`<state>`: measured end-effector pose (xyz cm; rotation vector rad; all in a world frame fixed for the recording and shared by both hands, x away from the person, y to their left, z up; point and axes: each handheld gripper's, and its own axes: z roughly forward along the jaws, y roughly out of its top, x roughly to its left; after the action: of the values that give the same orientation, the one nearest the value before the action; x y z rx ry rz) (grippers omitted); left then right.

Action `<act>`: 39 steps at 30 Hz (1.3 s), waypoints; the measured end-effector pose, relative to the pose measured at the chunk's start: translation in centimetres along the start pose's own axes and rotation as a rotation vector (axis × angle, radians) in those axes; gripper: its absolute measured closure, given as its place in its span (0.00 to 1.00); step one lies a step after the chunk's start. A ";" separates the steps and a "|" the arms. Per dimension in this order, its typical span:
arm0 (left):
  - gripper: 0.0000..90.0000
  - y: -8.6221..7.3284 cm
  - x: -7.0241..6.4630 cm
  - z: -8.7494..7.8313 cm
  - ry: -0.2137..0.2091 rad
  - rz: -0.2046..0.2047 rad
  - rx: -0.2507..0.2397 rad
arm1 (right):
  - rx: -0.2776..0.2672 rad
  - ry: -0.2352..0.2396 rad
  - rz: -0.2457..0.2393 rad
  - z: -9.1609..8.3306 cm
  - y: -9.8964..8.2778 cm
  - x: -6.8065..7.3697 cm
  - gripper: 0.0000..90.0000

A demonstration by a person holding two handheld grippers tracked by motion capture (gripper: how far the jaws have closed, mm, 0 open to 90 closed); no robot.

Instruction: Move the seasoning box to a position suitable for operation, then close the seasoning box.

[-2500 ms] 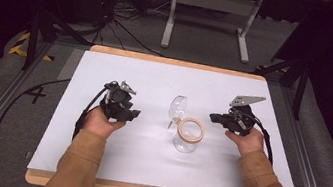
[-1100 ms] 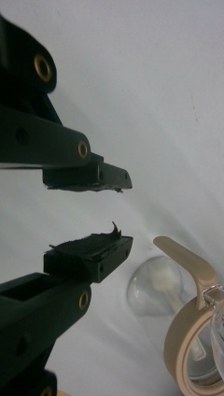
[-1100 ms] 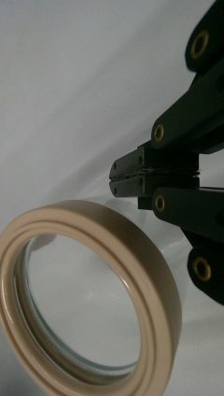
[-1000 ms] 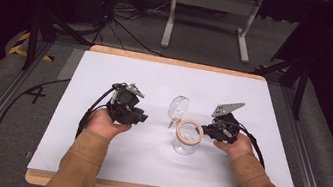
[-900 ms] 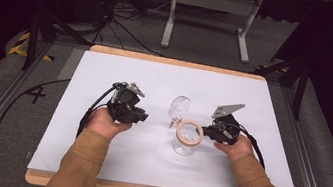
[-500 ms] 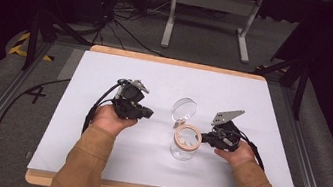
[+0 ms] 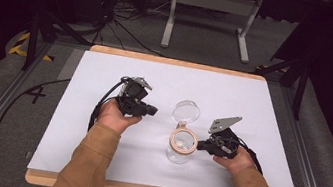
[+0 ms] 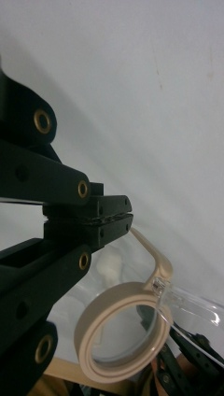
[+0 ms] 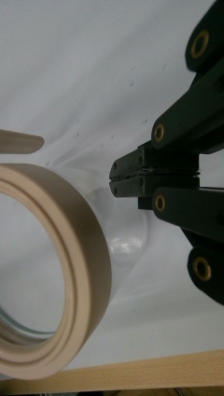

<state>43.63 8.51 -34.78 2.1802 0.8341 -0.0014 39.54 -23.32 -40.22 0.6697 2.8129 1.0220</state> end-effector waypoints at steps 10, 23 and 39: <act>0.99 0.3 -0.2 0.1 -0.015 0.025 -0.037 | 0.014 0.021 -0.021 0.3 0.1 1.0 1.00; 0.99 0.7 -0.3 0.2 -0.027 0.036 -0.117 | -0.052 -0.025 -0.021 -1.7 0.3 0.9 1.00; 0.98 1.6 -1.5 3.1 -0.048 0.078 -0.141 | -0.322 -0.012 0.003 -5.1 2.4 3.9 1.00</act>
<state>44.12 4.79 -35.42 2.0708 0.7009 0.0426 35.89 -23.04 -34.44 0.6371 2.5497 1.4209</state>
